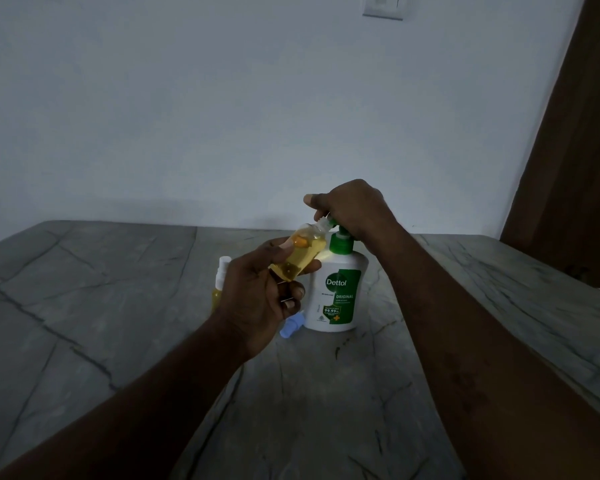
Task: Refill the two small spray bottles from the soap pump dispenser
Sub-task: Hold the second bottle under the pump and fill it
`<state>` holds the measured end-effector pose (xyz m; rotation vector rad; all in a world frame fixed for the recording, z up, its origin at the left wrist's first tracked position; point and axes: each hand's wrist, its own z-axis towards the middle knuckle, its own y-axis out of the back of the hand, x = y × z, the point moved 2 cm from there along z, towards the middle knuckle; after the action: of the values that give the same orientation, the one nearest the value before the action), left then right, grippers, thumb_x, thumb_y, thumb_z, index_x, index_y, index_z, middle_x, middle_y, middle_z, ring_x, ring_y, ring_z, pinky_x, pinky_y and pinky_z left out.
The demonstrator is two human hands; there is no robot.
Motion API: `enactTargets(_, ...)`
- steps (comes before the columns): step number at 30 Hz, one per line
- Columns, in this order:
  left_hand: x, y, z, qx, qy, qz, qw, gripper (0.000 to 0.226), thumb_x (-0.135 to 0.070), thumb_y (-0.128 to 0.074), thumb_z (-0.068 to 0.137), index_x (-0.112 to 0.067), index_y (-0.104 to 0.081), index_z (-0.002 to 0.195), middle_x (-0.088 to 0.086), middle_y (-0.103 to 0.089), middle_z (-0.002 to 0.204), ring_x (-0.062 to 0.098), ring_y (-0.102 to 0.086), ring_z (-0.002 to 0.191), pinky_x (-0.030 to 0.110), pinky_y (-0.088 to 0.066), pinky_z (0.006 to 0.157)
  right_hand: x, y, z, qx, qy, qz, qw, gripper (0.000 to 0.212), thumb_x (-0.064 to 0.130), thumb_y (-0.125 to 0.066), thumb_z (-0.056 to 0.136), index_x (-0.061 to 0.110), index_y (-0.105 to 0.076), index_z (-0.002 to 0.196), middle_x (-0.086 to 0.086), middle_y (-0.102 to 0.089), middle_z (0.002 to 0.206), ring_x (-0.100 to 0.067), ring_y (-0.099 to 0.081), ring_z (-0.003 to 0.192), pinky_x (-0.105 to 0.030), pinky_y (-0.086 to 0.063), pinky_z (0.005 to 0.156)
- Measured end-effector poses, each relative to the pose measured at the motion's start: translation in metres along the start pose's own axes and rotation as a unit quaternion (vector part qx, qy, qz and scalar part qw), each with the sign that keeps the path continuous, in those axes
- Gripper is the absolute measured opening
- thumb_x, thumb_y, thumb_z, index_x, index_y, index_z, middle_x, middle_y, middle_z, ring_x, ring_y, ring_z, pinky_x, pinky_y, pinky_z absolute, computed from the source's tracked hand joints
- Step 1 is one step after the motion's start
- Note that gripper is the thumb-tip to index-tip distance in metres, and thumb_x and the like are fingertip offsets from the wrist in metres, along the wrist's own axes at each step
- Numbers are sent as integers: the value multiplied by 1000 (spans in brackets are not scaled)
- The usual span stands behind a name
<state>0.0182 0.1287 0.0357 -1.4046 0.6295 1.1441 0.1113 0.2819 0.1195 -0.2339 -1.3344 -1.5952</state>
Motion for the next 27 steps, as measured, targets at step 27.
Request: enactTargets(27, 7, 1, 5, -68, -111, 98, 987, 28, -18, -70, 89, -24, -65, 116, -2, -74, 98, 16, -58, 60, 28, -51, 56, 4, 2, -1, -8, -12, 3, 1000, 39, 54, -70, 88, 18, -76, 74, 8, -68, 74, -9, -62, 69, -28, -46, 63)
